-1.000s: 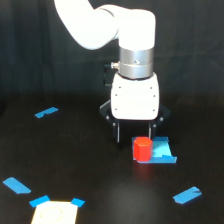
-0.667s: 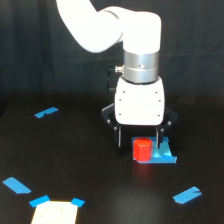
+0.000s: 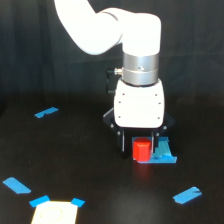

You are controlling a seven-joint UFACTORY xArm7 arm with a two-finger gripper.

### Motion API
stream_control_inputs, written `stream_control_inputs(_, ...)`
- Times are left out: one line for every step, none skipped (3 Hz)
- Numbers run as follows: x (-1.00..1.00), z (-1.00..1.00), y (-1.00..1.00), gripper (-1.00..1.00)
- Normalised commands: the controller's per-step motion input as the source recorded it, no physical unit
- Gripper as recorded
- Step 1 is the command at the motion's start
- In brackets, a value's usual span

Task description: Pick up the red object from the table

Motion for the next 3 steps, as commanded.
stream_control_inputs(0.06,0.06,0.17,-0.99)
stream_control_inputs(-0.45,0.33,-0.05,-1.0)
stream_control_inputs(-0.78,0.81,-0.32,-1.0)
